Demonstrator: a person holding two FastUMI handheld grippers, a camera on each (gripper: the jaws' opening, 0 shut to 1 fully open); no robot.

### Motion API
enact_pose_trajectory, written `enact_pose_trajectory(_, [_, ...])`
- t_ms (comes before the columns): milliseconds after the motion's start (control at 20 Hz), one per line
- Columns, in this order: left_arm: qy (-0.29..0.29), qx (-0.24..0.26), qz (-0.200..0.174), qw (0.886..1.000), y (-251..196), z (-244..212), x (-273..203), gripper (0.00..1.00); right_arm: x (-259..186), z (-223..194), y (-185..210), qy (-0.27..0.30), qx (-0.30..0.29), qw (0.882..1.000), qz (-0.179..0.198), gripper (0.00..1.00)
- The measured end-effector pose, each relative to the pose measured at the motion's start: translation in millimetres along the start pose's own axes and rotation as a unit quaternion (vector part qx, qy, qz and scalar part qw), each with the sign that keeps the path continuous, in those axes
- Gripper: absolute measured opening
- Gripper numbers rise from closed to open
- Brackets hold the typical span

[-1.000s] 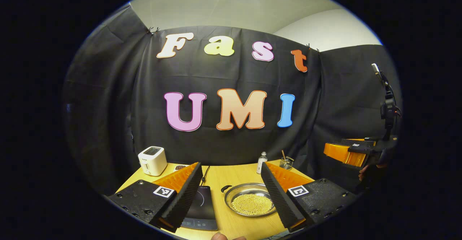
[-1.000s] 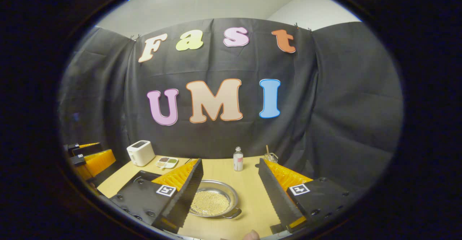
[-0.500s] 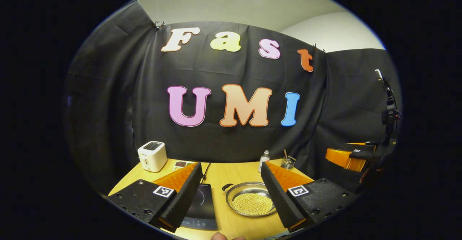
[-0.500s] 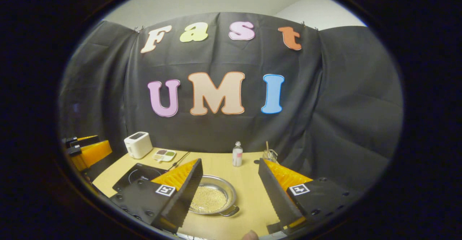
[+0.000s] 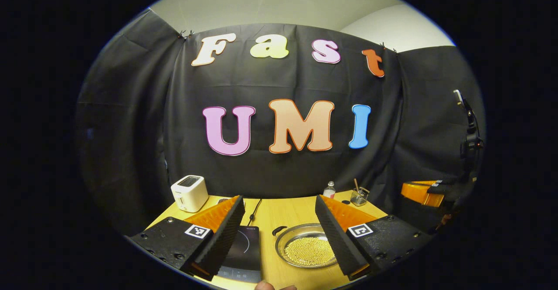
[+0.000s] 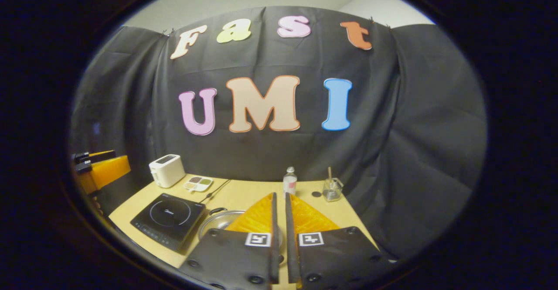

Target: First push the handle of the pot to place it horizontally, then grasp the pot with both hands and set it on the induction cooktop.

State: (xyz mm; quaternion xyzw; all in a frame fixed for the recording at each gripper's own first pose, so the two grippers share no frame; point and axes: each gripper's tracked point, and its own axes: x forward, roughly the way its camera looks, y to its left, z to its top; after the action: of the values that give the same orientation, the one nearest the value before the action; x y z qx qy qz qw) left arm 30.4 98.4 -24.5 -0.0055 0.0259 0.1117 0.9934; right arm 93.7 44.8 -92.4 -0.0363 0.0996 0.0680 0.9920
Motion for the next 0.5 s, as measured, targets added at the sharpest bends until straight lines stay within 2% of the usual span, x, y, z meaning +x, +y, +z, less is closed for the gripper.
enact_pose_trajectory(50, [0.004,-0.001,0.006,1.0,-2.7,-0.4,4.6,0.99,9.4,-8.3,-6.9,0.009,0.013,1.0,0.005,0.04])
enact_pose_trajectory(150, [0.009,0.0,0.022,1.0,-5.0,-1.3,9.4,0.99,18.9,-27.7,-10.5,0.041,0.04,0.998,0.021,0.0])
enact_pose_trajectory(200, [0.014,0.003,0.03,0.999,-4.7,-4.2,10.6,0.99,25.6,-37.2,-14.5,0.054,0.044,0.997,0.03,0.03])
enact_pose_trajectory(250, [0.018,0.007,0.037,0.999,-4.3,-6.0,11.0,0.99,28.1,-45.2,-13.8,0.064,0.049,0.996,0.043,0.0])
enact_pose_trajectory(350, [0.022,0.012,0.053,0.998,-0.6,-8.9,12.1,0.99,35.1,-56.5,-10.0,0.072,0.053,0.993,0.073,0.03])
enact_pose_trajectory(500, [0.038,0.004,0.065,0.997,2.2,-20.8,14.2,0.99,44.4,-83.6,-6.0,0.107,0.054,0.988,0.095,0.03])
